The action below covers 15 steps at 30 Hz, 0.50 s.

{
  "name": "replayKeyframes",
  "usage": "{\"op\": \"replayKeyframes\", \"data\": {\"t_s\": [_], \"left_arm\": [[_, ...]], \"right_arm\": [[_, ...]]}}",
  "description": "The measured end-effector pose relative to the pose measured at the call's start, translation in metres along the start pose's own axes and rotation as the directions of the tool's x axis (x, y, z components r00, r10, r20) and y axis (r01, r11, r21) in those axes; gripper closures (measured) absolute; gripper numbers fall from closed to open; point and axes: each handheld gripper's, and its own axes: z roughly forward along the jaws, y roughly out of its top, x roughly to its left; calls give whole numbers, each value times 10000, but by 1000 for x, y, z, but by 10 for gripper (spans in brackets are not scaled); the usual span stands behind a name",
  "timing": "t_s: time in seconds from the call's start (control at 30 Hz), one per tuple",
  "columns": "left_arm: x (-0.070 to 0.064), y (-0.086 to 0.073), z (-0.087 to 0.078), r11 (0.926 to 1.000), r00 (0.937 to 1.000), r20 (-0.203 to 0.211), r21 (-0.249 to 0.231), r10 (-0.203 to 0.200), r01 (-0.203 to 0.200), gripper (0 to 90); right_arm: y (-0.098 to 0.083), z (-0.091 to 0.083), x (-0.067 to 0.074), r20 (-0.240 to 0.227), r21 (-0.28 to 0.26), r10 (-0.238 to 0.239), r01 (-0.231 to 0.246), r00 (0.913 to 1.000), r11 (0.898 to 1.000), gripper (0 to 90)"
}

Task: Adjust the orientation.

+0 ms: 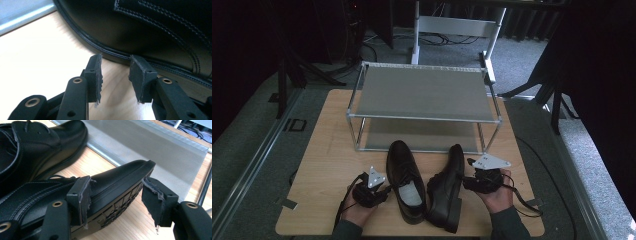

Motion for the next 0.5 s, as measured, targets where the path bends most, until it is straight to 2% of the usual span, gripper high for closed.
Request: {"op": "replayKeyframes", "data": {"t_s": [0.27,0.33,0.4,0.5], "left_arm": [[1,1,2,10000,10000,5,-11,-95,95,602],[2,1,2,9997,9997,59,-23,-252,252,588],[2,0,2,9996,9995,111,-21,-284,284,575],[2,0,1,9996,9992,269,-7,-294,294,563]], "right_arm": [[-2,0,-2,-89,-33,145,-145,9999,9999,396],[-2,-1,-2,-98,2,227,-227,9997,9997,399],[-2,-1,-3,-184,61,389,-387,9991,9992,428],[-2,-4,-3,-218,78,252,-251,9994,9997,467]]}}
